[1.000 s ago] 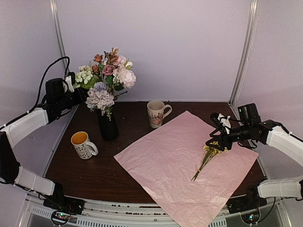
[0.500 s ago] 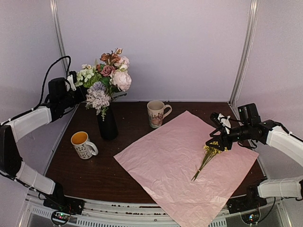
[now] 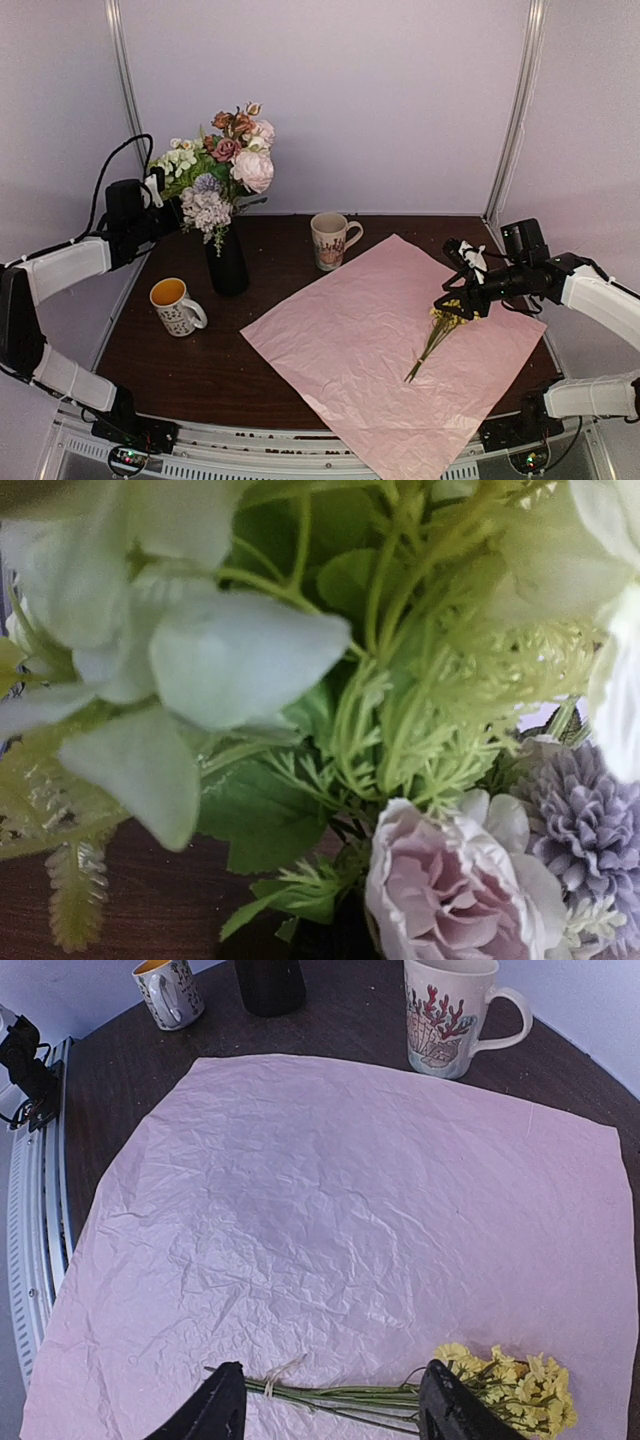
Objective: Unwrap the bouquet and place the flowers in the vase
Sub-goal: Place the fake flower in the vase, then pick up the fake flower from the flattened wrapping paper.
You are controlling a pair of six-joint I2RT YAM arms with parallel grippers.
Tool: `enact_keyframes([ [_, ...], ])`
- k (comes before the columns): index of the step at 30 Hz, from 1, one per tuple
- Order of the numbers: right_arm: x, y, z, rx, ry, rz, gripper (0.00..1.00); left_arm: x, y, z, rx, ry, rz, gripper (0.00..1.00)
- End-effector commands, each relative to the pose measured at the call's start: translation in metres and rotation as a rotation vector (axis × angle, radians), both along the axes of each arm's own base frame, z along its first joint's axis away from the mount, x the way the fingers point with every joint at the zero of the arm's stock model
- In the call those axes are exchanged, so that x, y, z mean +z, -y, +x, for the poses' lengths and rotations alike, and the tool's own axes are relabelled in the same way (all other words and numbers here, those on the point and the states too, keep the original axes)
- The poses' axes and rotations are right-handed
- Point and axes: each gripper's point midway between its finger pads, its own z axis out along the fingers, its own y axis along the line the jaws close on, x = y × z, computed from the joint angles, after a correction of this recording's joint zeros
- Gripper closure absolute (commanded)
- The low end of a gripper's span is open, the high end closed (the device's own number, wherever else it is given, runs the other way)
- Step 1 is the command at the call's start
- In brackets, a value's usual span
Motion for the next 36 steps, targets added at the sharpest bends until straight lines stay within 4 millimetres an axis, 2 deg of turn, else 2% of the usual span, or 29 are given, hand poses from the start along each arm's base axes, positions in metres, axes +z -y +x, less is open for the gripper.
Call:
enact_keyframes([
  [1,0.015,-0.002,0.002,0.010,0.039,0.016,0.41,0.015,-0.001,-0.011,0.003,0.027,0.011,1.00],
  [2,0.016,-0.002,0.002,0.010,0.039,0.016,0.41,0.019,-0.002,-0.013,0.009,0.029,0.014,0.94],
  [4,0.016,-0.002,0.002,0.010,0.040,0.017,0.41,0.027,-0.007,-0.019,0.031,0.030,0.022,0.76],
  [6,0.017,-0.002,0.001,0.009,0.043,0.017,0.41,0.043,-0.013,-0.028,0.058,0.057,0.032,0.68],
  [10,0.019,-0.001,0.001,0.008,0.052,0.019,0.41,0.077,-0.023,-0.046,0.090,0.100,0.073,0.61],
  [14,0.023,-0.002,0.001,0.007,0.052,0.026,0.40,0.105,-0.030,-0.067,0.113,0.078,0.080,0.59],
  [18,0.029,0.000,0.004,-0.019,0.067,0.027,0.40,0.145,-0.024,-0.100,0.074,0.148,0.026,0.57],
  [21,0.033,0.004,0.010,-0.061,0.085,0.023,0.40,0.181,-0.009,-0.125,0.005,0.226,0.031,0.57],
  [23,0.039,0.010,0.018,-0.117,0.093,0.018,0.40,0.198,0.011,-0.137,-0.074,0.259,0.034,0.61],
  [26,0.048,0.024,0.032,-0.214,0.104,0.014,0.40,0.211,0.054,-0.149,-0.221,0.265,0.068,0.63],
  [31,0.054,0.066,0.059,-0.447,0.180,-0.040,0.40,0.212,0.161,-0.177,-0.532,0.269,0.156,0.63],
  [36,0.047,0.103,0.073,-0.613,0.194,-0.096,0.38,0.189,0.274,-0.212,-0.852,0.256,0.287,0.63],
])
